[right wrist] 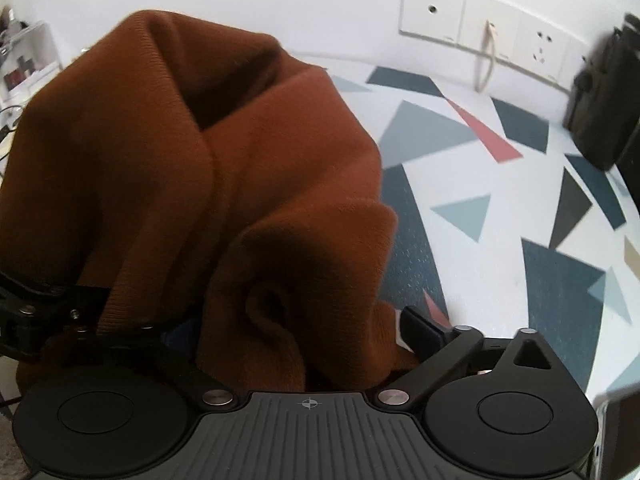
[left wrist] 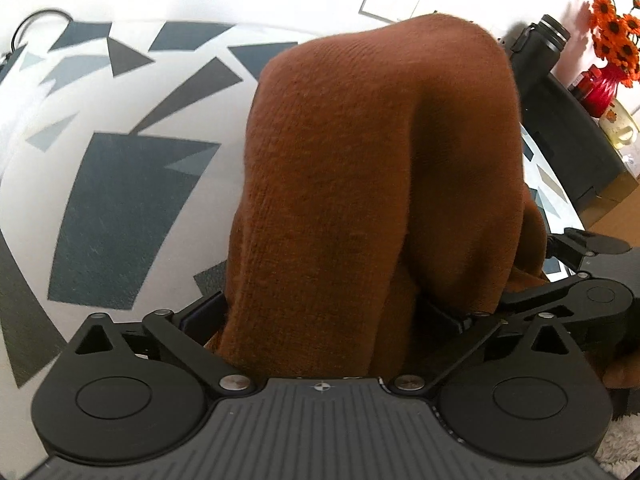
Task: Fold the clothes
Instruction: 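Lower the held garment onto the patterned table with both grippers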
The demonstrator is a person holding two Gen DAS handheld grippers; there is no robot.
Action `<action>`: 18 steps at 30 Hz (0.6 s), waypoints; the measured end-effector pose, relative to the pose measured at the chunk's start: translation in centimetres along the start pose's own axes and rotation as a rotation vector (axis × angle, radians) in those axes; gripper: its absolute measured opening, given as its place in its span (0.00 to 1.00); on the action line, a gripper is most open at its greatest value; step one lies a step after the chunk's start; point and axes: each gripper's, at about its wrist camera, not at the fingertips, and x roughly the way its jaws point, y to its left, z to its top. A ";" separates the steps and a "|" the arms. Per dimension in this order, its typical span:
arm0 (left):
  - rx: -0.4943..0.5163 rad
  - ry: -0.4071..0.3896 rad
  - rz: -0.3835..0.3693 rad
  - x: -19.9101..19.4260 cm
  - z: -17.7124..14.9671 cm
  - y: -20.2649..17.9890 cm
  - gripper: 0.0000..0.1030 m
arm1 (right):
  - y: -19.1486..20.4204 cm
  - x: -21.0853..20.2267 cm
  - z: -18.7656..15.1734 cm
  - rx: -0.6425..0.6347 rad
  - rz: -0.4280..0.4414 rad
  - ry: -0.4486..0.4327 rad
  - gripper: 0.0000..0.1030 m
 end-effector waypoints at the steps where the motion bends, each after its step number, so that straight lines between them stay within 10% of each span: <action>1: -0.005 0.003 -0.004 0.1 0.0 0.1 1.00 | -0.1 0.0 -0.1 0.005 0.002 0.002 0.99; 18: 0.003 -0.007 -0.037 0.3 -0.3 0.4 1.00 | -1.7 0.8 -0.4 0.107 0.098 0.052 0.99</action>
